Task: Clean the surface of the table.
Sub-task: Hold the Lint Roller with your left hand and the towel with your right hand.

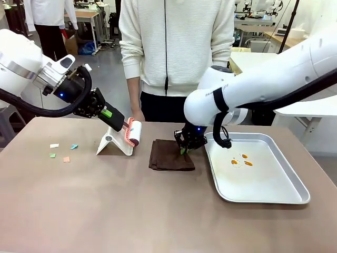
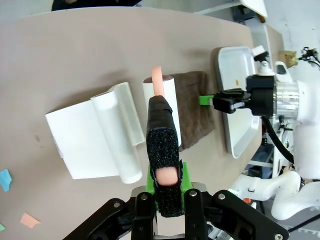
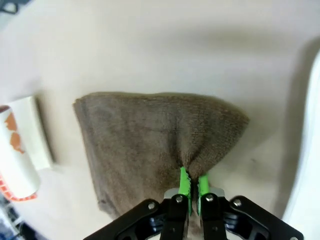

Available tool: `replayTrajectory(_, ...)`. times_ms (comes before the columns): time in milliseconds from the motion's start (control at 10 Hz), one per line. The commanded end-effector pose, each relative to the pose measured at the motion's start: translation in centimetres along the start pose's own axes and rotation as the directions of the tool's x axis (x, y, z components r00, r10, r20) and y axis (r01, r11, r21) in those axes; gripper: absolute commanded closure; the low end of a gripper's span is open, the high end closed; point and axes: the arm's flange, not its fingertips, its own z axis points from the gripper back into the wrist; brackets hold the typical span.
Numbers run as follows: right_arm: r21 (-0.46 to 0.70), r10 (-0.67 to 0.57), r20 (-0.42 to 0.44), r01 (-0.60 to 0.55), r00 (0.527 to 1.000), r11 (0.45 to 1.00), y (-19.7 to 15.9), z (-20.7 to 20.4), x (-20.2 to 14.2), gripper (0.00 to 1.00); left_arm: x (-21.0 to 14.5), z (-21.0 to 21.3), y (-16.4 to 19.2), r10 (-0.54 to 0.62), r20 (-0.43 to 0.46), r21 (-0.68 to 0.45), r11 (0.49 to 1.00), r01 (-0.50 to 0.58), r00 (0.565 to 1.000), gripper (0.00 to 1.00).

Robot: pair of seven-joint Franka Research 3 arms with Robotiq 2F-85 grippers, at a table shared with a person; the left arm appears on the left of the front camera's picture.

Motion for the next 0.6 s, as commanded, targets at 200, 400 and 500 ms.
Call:
replayTrajectory(200, 0.442, -0.001, -0.031, 0.015, 1.0, 0.897, -4.5, 3.0, 0.3, 1.0, -1.1, 2.1, 0.1, -0.022, 0.012, -0.154, 0.988, 0.023, 1.0, 1.0)
replayTrajectory(400, 0.66, 0.068, -0.069, -0.006, 0.995, 0.751, -6.5, 5.0, -0.3, 1.0, -1.2, 4.6, 1.0, -0.014, 0.028, -0.264, 0.964, 0.021, 1.0, 1.0)
replayTrajectory(500, 0.743, 0.108, -0.101, 0.003, 0.989, 0.669, -7.5, 6.0, -0.7, 1.0, -1.6, 5.9, 1.5, 0.004, 0.043, -0.304, 0.953, 0.01, 0.999, 1.0)
